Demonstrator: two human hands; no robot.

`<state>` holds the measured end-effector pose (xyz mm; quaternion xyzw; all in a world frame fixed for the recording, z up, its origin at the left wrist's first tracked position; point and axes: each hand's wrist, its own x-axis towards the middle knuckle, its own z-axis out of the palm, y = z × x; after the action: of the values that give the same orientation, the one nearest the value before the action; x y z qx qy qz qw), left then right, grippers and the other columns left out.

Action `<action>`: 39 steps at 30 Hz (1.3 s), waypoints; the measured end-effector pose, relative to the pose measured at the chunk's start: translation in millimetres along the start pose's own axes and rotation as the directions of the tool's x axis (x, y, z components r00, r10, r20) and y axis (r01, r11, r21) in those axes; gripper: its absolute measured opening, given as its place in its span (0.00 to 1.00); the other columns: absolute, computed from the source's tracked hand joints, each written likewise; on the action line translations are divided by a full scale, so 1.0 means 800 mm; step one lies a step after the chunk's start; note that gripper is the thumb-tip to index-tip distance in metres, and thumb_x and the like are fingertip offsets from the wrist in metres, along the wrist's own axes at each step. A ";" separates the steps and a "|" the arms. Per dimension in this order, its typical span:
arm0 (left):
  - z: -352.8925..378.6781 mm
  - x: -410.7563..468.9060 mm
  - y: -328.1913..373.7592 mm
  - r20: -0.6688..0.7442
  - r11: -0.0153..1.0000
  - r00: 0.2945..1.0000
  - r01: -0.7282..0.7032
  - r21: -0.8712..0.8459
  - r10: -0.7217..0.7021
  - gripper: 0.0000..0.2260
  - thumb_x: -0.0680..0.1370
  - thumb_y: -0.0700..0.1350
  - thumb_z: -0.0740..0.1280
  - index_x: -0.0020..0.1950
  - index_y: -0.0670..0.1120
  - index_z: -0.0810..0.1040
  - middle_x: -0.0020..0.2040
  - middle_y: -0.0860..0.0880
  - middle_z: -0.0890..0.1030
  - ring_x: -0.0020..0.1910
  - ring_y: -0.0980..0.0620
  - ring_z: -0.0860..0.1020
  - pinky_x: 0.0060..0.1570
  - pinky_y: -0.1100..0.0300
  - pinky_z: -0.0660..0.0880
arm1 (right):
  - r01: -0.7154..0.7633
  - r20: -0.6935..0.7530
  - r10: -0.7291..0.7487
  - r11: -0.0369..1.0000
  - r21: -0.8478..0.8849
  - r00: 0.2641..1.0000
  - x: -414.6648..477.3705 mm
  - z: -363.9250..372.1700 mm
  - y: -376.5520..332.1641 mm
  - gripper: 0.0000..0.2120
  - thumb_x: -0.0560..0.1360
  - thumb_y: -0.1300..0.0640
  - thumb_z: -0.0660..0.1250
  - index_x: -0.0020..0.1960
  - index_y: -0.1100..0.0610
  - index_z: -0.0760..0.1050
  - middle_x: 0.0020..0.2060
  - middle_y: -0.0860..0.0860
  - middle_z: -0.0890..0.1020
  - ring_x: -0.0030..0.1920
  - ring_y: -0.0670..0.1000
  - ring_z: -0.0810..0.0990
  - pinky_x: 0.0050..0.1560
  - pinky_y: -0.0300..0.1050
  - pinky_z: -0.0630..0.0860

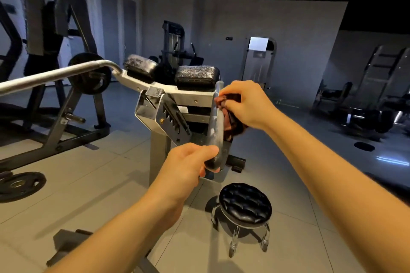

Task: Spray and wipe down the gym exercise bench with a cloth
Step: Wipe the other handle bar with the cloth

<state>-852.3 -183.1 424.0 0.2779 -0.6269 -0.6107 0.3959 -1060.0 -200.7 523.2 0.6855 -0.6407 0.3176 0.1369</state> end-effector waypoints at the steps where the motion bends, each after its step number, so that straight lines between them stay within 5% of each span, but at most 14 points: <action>1: -0.001 0.000 0.000 0.000 1.000 1.000 -0.002 0.007 0.002 0.11 0.80 0.51 0.68 0.49 0.44 0.83 0.40 0.49 0.86 0.39 0.54 0.73 0.43 0.57 0.68 | -0.042 -0.012 0.042 0.999 -0.032 0.999 0.031 0.003 0.016 0.08 0.78 0.62 0.70 0.54 0.54 0.86 0.46 0.44 0.83 0.51 0.48 0.80 0.49 0.28 0.69; 4: -0.003 0.003 0.003 -0.006 0.999 1.000 0.008 0.046 -0.008 0.12 0.81 0.52 0.67 0.48 0.45 0.84 0.39 0.51 0.85 0.40 0.55 0.74 0.46 0.57 0.70 | -0.145 -0.025 0.143 0.984 -0.102 0.989 0.093 0.011 0.042 0.09 0.79 0.63 0.68 0.53 0.56 0.86 0.48 0.53 0.86 0.52 0.54 0.82 0.49 0.43 0.75; 8: -0.006 0.000 0.006 -0.011 0.997 1.000 0.025 0.078 -0.024 0.14 0.81 0.51 0.67 0.49 0.41 0.84 0.46 0.41 0.86 0.37 0.55 0.70 0.39 0.59 0.66 | -0.126 -0.045 0.122 0.988 -0.088 0.991 0.066 0.011 0.023 0.09 0.79 0.64 0.68 0.53 0.56 0.86 0.48 0.50 0.84 0.49 0.50 0.78 0.55 0.48 0.77; 11: -0.006 -0.006 0.005 0.013 0.998 0.999 0.029 0.064 -0.030 0.15 0.82 0.51 0.66 0.52 0.39 0.83 0.42 0.46 0.85 0.37 0.56 0.70 0.39 0.59 0.65 | 0.012 0.001 -0.013 0.999 0.034 1.000 -0.021 -0.005 -0.018 0.08 0.78 0.63 0.70 0.51 0.53 0.85 0.44 0.40 0.79 0.50 0.47 0.77 0.54 0.39 0.74; 16: -0.005 -0.012 0.008 0.000 0.999 0.999 0.049 0.016 -0.049 0.11 0.82 0.50 0.66 0.49 0.44 0.83 0.34 0.55 0.80 0.41 0.53 0.70 0.45 0.56 0.67 | 0.173 0.104 -0.183 0.980 0.103 0.978 -0.127 -0.019 -0.076 0.08 0.80 0.59 0.69 0.56 0.50 0.84 0.48 0.41 0.79 0.52 0.44 0.78 0.54 0.37 0.75; 22: -0.011 -0.004 0.001 0.011 0.997 1.000 0.009 0.077 -0.009 0.15 0.83 0.51 0.65 0.51 0.41 0.84 0.38 0.52 0.84 0.36 0.57 0.70 0.38 0.61 0.66 | -0.013 0.022 0.013 1.000 -0.019 1.000 -0.008 0.000 -0.016 0.07 0.80 0.58 0.70 0.54 0.51 0.86 0.45 0.42 0.79 0.50 0.47 0.77 0.48 0.35 0.69; 26: -0.014 0.002 -0.002 0.019 0.996 1.000 0.007 0.091 -0.009 0.15 0.82 0.52 0.66 0.52 0.41 0.85 0.42 0.48 0.85 0.37 0.56 0.71 0.39 0.61 0.67 | -0.205 -0.055 0.204 0.979 -0.016 0.977 0.088 0.019 0.043 0.08 0.79 0.62 0.69 0.53 0.54 0.86 0.48 0.52 0.86 0.53 0.55 0.82 0.52 0.46 0.77; 28: -0.017 0.004 -0.001 0.021 0.996 1.000 0.013 0.090 -0.015 0.15 0.81 0.53 0.67 0.51 0.41 0.85 0.45 0.45 0.86 0.37 0.55 0.71 0.38 0.61 0.66 | -0.243 -0.084 0.241 0.970 -0.007 0.967 0.094 0.026 0.044 0.09 0.79 0.63 0.68 0.52 0.55 0.86 0.48 0.54 0.86 0.52 0.56 0.82 0.48 0.44 0.76; 31: -0.015 0.000 0.002 0.039 0.998 0.998 0.044 0.049 -0.046 0.14 0.82 0.51 0.67 0.53 0.40 0.84 0.43 0.48 0.86 0.38 0.55 0.70 0.36 0.61 0.65 | -0.153 -0.086 0.152 0.988 0.000 0.985 0.042 0.018 0.014 0.11 0.79 0.65 0.67 0.53 0.54 0.86 0.47 0.48 0.83 0.52 0.53 0.81 0.45 0.34 0.72; 36: -0.012 -0.001 0.002 0.012 0.998 0.998 0.058 -0.022 -0.058 0.11 0.81 0.50 0.68 0.50 0.43 0.84 0.42 0.47 0.81 0.37 0.54 0.71 0.43 0.56 0.67 | 0.133 0.044 -0.141 0.980 0.150 0.989 -0.114 -0.014 -0.068 0.08 0.79 0.61 0.71 0.53 0.50 0.85 0.46 0.36 0.78 0.51 0.42 0.79 0.53 0.33 0.73; 39: -0.009 -0.002 0.000 -0.005 0.998 0.999 0.047 -0.033 -0.047 0.10 0.81 0.49 0.68 0.48 0.44 0.84 0.39 0.49 0.80 0.36 0.55 0.70 0.39 0.59 0.66 | 0.136 0.015 -0.140 0.979 0.154 0.990 -0.125 -0.009 -0.070 0.08 0.79 0.60 0.71 0.55 0.51 0.85 0.46 0.36 0.77 0.51 0.41 0.78 0.53 0.31 0.73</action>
<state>-845.5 -186.0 423.2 0.2878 -0.6090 -0.6292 0.3878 -1005.6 -109.5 480.3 0.7409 -0.5669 0.3466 0.0974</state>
